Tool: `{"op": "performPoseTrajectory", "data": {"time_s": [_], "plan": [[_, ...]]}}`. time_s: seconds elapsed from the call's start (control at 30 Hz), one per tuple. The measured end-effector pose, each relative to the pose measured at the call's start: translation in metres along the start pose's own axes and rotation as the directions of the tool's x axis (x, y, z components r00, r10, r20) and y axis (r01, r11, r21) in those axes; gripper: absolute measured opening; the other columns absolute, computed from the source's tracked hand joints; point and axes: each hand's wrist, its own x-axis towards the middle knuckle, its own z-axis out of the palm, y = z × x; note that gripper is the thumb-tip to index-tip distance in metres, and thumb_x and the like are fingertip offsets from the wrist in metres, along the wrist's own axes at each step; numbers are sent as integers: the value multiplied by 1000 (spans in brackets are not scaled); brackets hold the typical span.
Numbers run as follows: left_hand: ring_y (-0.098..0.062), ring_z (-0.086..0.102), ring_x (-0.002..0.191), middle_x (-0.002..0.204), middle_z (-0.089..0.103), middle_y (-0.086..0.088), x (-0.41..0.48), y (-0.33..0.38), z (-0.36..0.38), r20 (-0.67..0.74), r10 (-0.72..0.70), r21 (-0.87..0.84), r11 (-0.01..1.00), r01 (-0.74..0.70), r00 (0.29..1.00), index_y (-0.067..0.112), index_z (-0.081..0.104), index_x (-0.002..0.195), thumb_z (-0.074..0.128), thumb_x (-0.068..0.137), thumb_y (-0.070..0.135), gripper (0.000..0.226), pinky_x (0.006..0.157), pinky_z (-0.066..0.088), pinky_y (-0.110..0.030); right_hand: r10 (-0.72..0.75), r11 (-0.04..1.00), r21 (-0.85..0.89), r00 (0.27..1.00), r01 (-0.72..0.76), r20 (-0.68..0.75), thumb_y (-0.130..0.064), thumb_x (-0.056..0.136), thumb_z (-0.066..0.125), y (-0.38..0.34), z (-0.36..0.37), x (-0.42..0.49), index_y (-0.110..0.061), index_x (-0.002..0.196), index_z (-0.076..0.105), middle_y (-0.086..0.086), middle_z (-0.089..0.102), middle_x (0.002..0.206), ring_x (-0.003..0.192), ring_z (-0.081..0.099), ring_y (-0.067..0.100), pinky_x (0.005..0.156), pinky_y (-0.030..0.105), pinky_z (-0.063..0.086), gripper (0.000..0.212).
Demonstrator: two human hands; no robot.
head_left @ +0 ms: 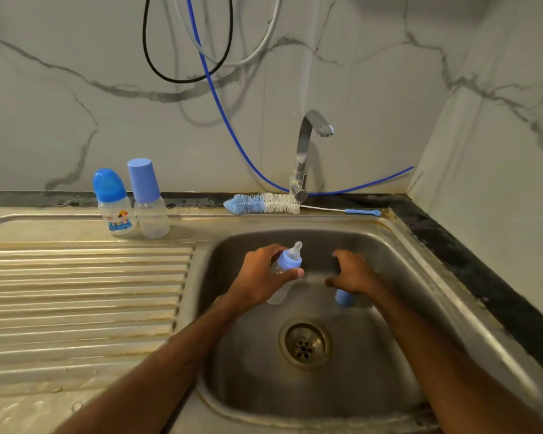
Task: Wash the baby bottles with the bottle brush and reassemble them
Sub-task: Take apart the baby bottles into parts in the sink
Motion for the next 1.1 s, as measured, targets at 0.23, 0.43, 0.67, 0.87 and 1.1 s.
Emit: {"op": "performPoseTrajectory", "data": {"time_s": [0.23, 0.43, 0.67, 0.87, 1.1], "plan": [[0, 64, 88, 101, 71, 14, 0, -3, -4, -101, -1, 60, 998, 7, 995, 25, 71, 115, 77, 81, 55, 46, 78, 52, -20, -321, 591, 802, 937, 87, 135, -13, 89, 77, -54, -29, -40, -15, 120, 66, 5, 75, 110, 103, 74, 22, 88, 36, 61, 33], [-2, 65, 89, 106, 74, 10, 1, 1, -6, -97, 105, 139, 986, -91, 990, 27, 72, 118, 74, 82, 61, 50, 80, 54, -22, -211, 600, 771, 972, 211, -101, -18, 72, 92, -67, -14, -46, -7, 108, 74, 8, 78, 95, 91, 76, 23, 82, 40, 63, 41], [-10, 63, 108, 122, 67, 8, -3, 6, -4, -49, 26, 181, 983, -17, 998, 23, 57, 133, 83, 72, 63, 77, 93, 54, -33, -162, 515, 825, 971, 233, -174, -14, 72, 91, -64, -20, -40, -9, 102, 76, 4, 79, 89, 83, 77, 18, 69, 28, 62, 34], [-9, 65, 101, 119, 68, 6, -4, 10, -8, 0, 8, 169, 986, -8, 1000, 26, 55, 132, 79, 79, 59, 67, 88, 57, -33, -186, 521, 822, 971, 229, -153, -16, 76, 87, -58, -28, -37, -11, 108, 76, 3, 79, 95, 88, 76, 15, 75, 24, 61, 34], [-11, 69, 93, 107, 74, 4, 0, 14, -16, 149, 4, -31, 1000, 1, 989, 21, 68, 121, 76, 84, 57, 53, 80, 58, -32, -277, 527, 807, 951, 268, -135, -13, 80, 82, -50, -38, -36, -16, 107, 74, -2, 79, 98, 92, 75, 12, 81, 21, 60, 28]]}}
